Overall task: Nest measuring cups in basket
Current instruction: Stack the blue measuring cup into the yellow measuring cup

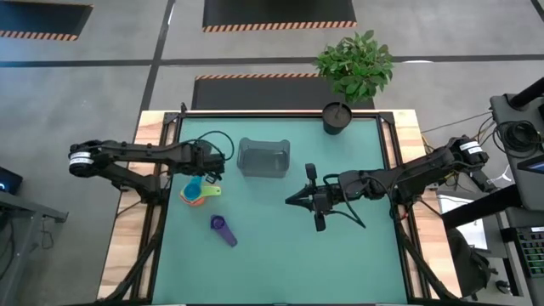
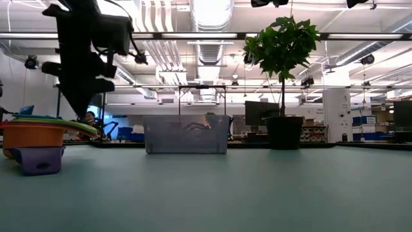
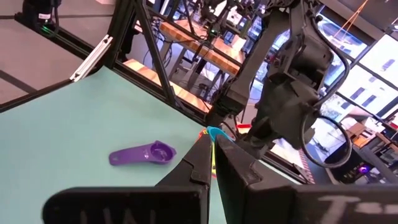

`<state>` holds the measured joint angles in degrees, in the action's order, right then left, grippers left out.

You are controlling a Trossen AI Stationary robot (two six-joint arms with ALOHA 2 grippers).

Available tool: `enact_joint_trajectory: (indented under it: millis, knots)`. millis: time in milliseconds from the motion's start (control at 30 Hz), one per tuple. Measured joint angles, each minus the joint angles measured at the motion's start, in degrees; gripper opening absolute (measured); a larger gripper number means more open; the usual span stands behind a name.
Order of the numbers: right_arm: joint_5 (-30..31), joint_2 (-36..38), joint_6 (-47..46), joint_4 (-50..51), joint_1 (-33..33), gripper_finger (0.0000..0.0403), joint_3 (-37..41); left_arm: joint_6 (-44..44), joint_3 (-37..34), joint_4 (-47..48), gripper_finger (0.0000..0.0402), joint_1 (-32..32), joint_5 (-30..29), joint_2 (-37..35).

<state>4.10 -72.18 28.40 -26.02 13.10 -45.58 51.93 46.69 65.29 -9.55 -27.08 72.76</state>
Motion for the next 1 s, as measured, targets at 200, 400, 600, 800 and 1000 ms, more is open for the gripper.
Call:
enact_joint_trajectory:
  millis: [200, 400, 600, 800, 1000]
  knots:
    - [0.02, 0.00, -0.55, 0.02, 0.00, 0.0009, 0.00, 6.15, -3.17, 3.22, 0.0040, -0.08, -2.20, -0.01]
    - [0.02, 0.00, -0.71, 0.02, 0.00, 0.0009, 0.00, 6.66, -6.16, 1.17, 0.0021, 0.14, -0.32, 0.01]
    - [0.13, 0.00, -0.76, 0.02, 0.00, 0.0009, 0.00, 6.90, -6.22, 0.17, 0.0002, 0.16, 1.11, 0.24]
    - [0.42, 0.00, -0.91, 0.17, 0.00, 0.0009, 0.00, 6.97, -6.24, -0.80, 0.0000, 0.92, 2.67, 1.25]
    - [0.42, 0.00, -0.91, 0.20, 0.00, 0.0009, 0.00, 6.07, -5.11, -2.03, 0.0000, 3.55, 3.44, 1.54]
